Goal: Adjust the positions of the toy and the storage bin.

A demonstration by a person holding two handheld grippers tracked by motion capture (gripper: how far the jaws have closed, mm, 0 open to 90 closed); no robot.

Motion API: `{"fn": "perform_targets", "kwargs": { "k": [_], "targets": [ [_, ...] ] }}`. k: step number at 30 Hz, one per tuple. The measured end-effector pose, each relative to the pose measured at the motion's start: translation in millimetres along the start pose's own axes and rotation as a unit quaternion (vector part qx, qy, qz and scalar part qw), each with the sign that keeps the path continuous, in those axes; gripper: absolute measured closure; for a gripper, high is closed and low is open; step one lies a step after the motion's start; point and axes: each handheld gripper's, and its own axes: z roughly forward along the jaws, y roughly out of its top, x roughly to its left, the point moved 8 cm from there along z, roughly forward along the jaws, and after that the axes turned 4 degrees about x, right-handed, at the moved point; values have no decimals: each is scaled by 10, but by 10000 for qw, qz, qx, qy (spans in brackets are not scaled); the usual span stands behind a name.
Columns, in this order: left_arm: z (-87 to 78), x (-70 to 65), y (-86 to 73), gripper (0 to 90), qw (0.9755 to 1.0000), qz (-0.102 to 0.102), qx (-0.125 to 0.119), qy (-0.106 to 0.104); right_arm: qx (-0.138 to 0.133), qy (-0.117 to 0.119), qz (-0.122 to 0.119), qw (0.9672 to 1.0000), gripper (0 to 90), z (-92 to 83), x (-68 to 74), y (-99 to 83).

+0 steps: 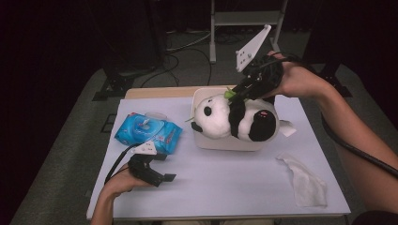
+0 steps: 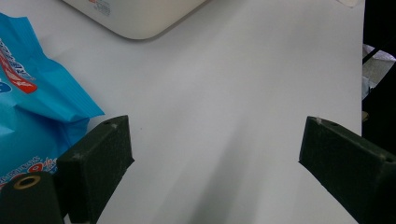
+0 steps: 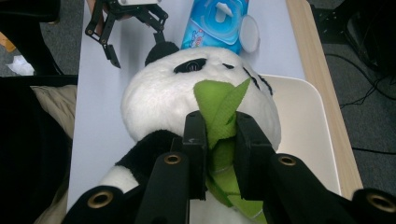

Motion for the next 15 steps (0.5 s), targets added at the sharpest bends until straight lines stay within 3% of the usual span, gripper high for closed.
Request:
{"fn": "perform_targets", "kwargs": {
  "k": [11,15],
  "targets": [
    [-3,12,-15,88,10000,-18,8,-20,18,-8,23,10000,757,-16,-179,72],
    [12,16,-32,88,10000,-64,32,-36,17,24,95,10000,757,32,-311,50]
  ]
}}
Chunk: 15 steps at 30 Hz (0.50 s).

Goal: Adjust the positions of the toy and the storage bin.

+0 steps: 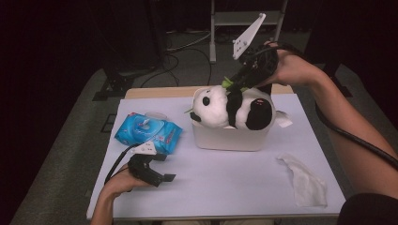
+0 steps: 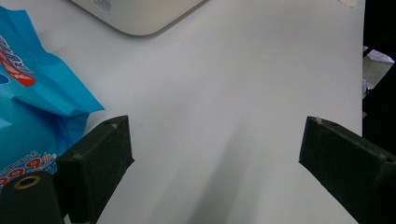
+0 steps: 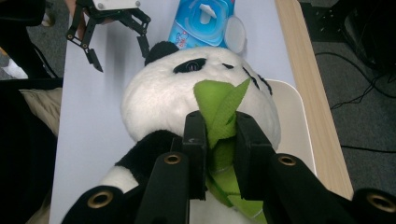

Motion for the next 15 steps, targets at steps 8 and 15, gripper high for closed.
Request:
{"fn": "perform_targets", "kwargs": {
  "k": [8,15],
  "targets": [
    [-5,20,-21,88,10000,-43,14,16,88,106,201,9997,757,147,-203,-100],
    [1,29,-21,88,10000,-42,-3,18,85,171,287,9994,757,231,-329,-129]
  ]
}}
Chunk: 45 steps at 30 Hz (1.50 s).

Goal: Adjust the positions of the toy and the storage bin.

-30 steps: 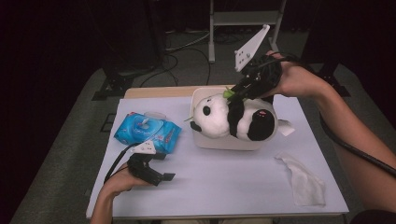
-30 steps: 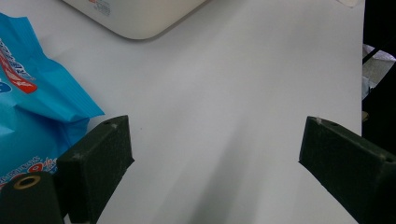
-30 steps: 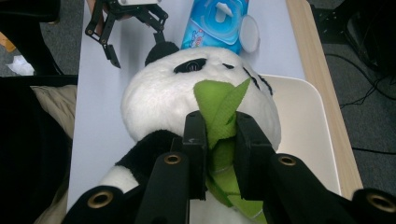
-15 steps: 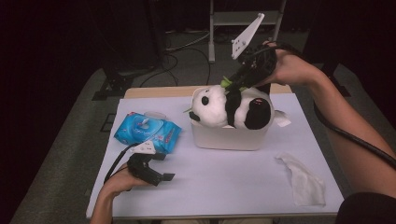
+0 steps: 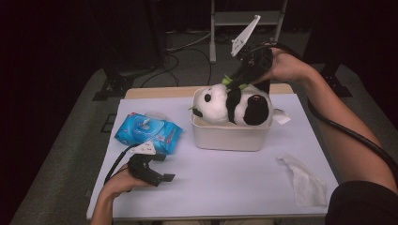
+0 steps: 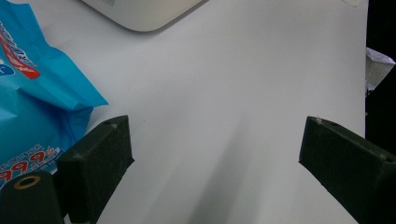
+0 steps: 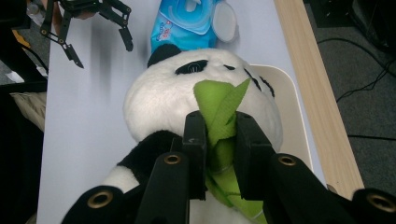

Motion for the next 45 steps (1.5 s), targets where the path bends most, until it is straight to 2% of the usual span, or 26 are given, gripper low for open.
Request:
{"fn": "perform_targets", "kwargs": {
  "k": [11,15,22,27,31,40,45],
  "targets": [
    [6,24,-8,88,10000,-26,0,-32,70,94,145,9998,756,206,-228,13],
    [12,27,-22,88,10000,-15,42,-43,149,135,231,9995,756,347,-288,-15],
    [7,21,-20,88,10000,-17,10,-44,249,112,340,9990,755,482,-312,-67],
    [38,0,-18,88,10000,1,25,-93,318,111,347,9988,754,575,-270,-120],
    [42,-9,-12,88,9999,-14,27,-98,250,22,390,9989,755,612,-273,-144],
    [46,4,-21,88,9999,-24,36,-113,315,115,380,9987,754,743,-273,-146],
    [59,6,-43,88,9999,-30,62,-126,327,168,434,9984,753,839,-252,-229]
  ]
}}
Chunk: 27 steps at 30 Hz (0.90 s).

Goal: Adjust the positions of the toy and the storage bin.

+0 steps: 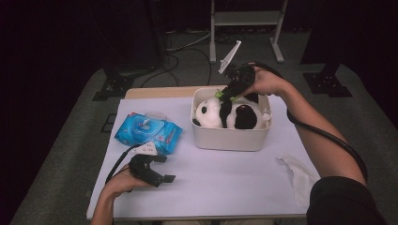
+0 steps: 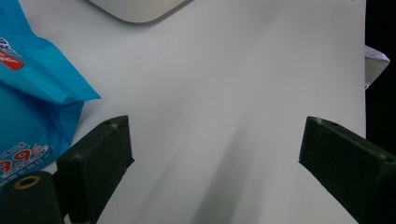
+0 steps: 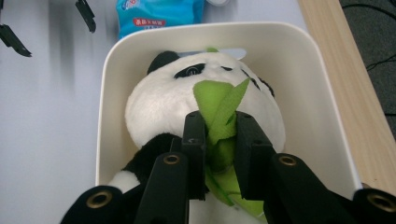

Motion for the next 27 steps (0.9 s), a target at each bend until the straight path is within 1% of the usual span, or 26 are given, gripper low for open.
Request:
{"fn": "perform_targets", "kwargs": {
  "k": [6,8,13,14,19,24,27],
  "targets": [
    [6,-17,-2,88,10000,37,24,-19,36,120,34,9999,747,172,50,-110],
    [-1,-19,9,88,10000,30,3,-5,42,135,93,9999,744,230,63,-156],
    [-7,-25,10,88,10000,73,16,-2,66,138,157,9998,735,275,76,-221],
    [-3,-26,12,88,10000,73,15,-3,74,109,159,9998,728,292,77,-251],
    [-7,-26,5,88,10000,69,23,-7,84,73,274,9996,713,300,67,-327],
    [-23,1,-5,88,10000,83,25,-1,103,29,395,9992,692,264,71,-430],
    [-23,25,-9,88,10000,58,9,4,69,27,455,9989,690,239,80,-503]
  ]
}}
